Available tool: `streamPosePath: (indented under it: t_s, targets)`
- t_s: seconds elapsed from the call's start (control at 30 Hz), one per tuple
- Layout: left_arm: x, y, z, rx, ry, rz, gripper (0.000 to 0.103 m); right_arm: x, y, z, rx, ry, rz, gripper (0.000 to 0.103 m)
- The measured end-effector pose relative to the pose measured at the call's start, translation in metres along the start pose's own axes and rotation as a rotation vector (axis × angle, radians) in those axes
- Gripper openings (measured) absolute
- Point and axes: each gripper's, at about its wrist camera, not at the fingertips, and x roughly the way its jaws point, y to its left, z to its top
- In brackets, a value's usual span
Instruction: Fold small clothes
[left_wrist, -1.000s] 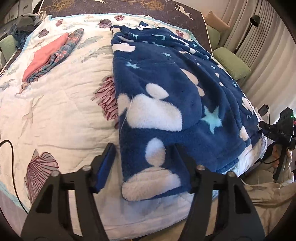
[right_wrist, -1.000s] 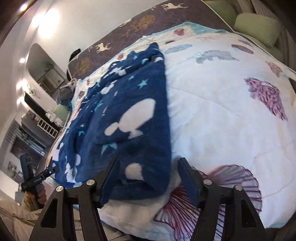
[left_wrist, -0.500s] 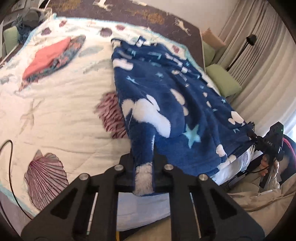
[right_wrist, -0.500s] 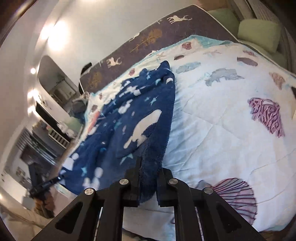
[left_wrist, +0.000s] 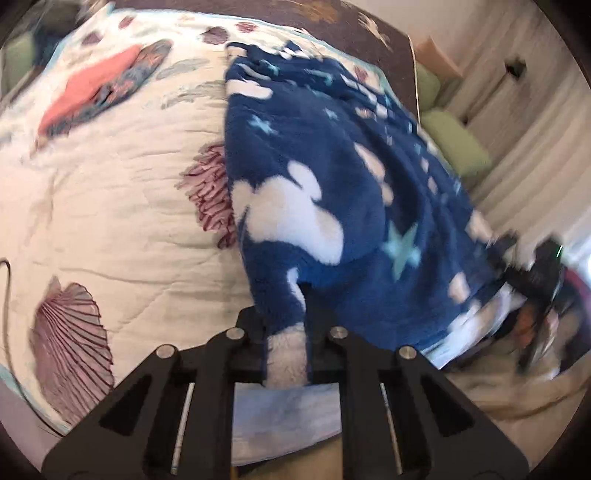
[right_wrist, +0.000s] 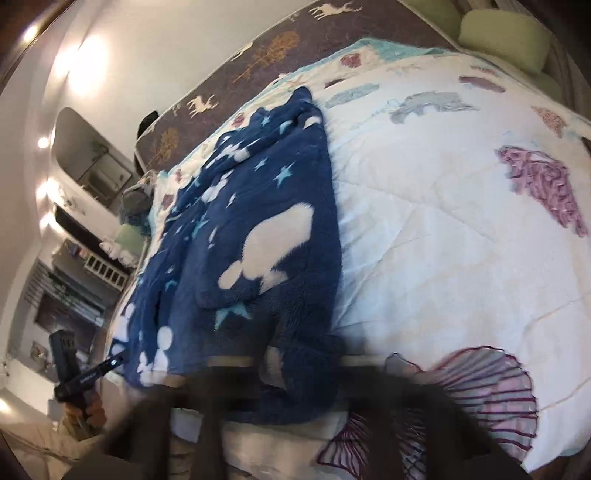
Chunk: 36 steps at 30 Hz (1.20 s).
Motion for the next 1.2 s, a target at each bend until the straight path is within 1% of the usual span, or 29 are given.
streamPosePath:
  t_s: [0.07, 0.13, 0.23, 0.27, 0.43, 0.6, 0.7, 0.83, 1.0, 1.2]
  targets:
    - [-0.010, 0.003, 0.007, -0.027, -0.040, -0.031, 0.014, -0.008, 0.004, 0.003, -0.004, -0.031, 0.051, 0.011]
    - [-0.021, 0.000, 0.015, -0.015, -0.088, -0.026, 0.014, -0.018, 0.007, 0.010, 0.003, -0.058, 0.121, 0.011]
    - [-0.032, -0.009, 0.029, 0.032, -0.144, 0.002, 0.014, -0.030, 0.014, 0.025, -0.010, -0.104, 0.181, 0.011]
    - [-0.036, -0.013, 0.035, 0.048, -0.161, 0.010, 0.014, -0.032, 0.019, 0.030, -0.026, -0.117, 0.182, 0.011]
    - [-0.047, -0.021, 0.060, 0.084, -0.226, 0.002, 0.014, -0.039, 0.045, 0.052, -0.116, -0.164, 0.177, 0.011]
    - [-0.056, -0.030, 0.094, 0.107, -0.303, -0.008, 0.014, -0.047, 0.068, 0.082, -0.190, -0.217, 0.175, 0.011]
    - [-0.058, -0.037, 0.118, 0.135, -0.345, 0.001, 0.014, -0.050, 0.077, 0.102, -0.219, -0.252, 0.175, 0.011]
    - [-0.056, -0.045, 0.149, 0.164, -0.382, 0.006, 0.014, -0.046, 0.082, 0.128, -0.224, -0.284, 0.177, 0.011]
    - [-0.047, -0.056, 0.187, 0.205, -0.389, 0.029, 0.014, -0.032, 0.090, 0.162, -0.213, -0.292, 0.185, 0.011]
    - [-0.042, -0.067, 0.238, 0.228, -0.436, 0.058, 0.014, -0.018, 0.098, 0.209, -0.206, -0.333, 0.165, 0.011]
